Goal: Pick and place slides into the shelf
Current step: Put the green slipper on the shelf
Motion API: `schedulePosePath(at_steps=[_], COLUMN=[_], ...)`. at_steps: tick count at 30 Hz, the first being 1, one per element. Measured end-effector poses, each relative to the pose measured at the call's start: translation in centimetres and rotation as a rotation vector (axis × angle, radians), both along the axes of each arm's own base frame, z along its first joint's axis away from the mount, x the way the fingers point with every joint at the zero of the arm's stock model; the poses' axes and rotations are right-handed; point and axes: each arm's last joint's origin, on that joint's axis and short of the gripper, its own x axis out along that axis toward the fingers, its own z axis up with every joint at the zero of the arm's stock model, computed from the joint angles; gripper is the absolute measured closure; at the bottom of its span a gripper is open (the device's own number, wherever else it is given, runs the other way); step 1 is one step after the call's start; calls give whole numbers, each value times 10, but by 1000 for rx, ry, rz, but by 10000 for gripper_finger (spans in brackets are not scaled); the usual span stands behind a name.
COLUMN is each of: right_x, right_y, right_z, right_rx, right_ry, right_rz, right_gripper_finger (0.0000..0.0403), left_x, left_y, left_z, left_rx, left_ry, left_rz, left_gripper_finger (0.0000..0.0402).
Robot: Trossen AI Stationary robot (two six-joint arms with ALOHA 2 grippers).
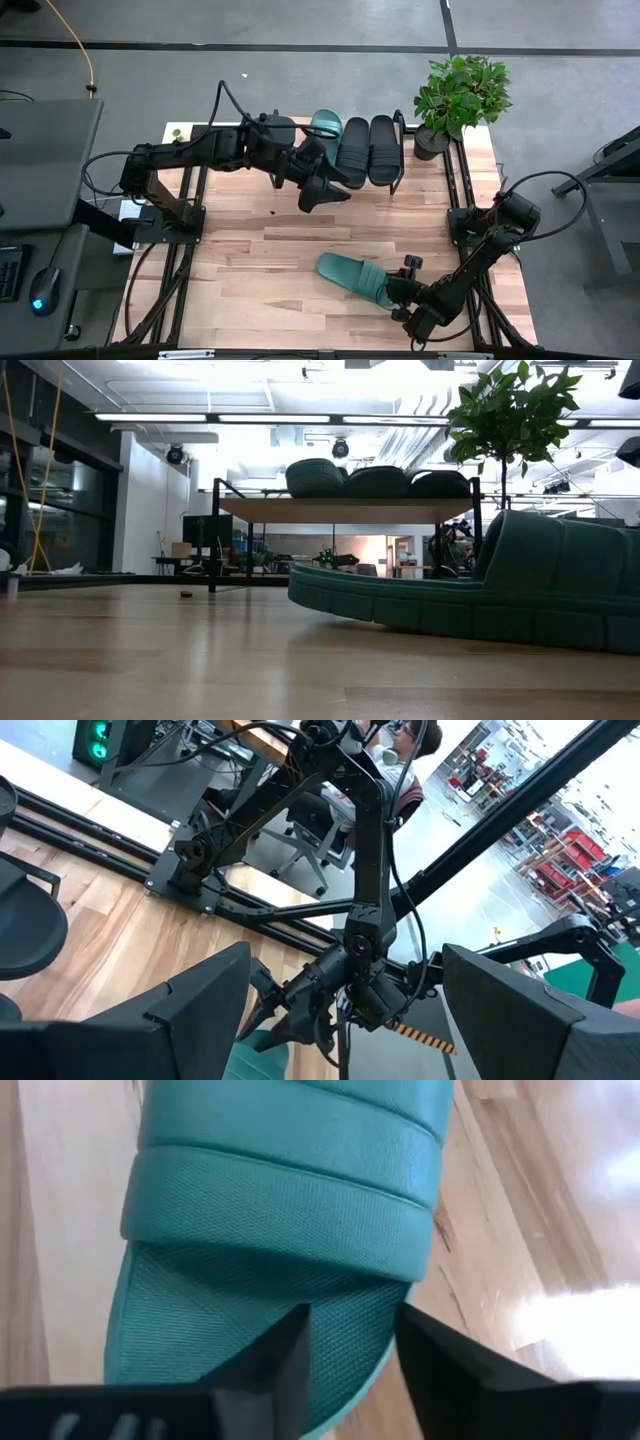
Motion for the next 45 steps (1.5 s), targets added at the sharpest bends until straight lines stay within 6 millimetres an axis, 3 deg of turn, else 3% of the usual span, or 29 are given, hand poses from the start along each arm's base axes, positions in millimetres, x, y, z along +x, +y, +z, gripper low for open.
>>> schedulePosePath(at_steps=[5,9,16,24,31,37,45], right_x=[1,1,3,4,9,16,20], right_y=[-1,-1,-3,-7,-12,-16,-18], right_z=[1,1,3,-12,-13,-12,-12], right_rx=[-70,-141,-259,-247,-285,-284,-278], right_ry=[1,8,-14,-32,-14,-12,-6], right_rz=[67,136,203,259,284,279,282], right_gripper_finger=[206,187,192,199,201,243,365], left_x=[0,0,0,0,0,0,0], left_y=[3,4,4,4,4,4,4], left_z=[0,0,0,0,0,0,0], left_rx=[-3,-9,-11,-17,-26,-26,-23], left_ry=[0,0,0,1,1,1,1], left_rz=[8,7,9,14,12,12,11], left_gripper_finger=[94,94,94,94,94,94,94])
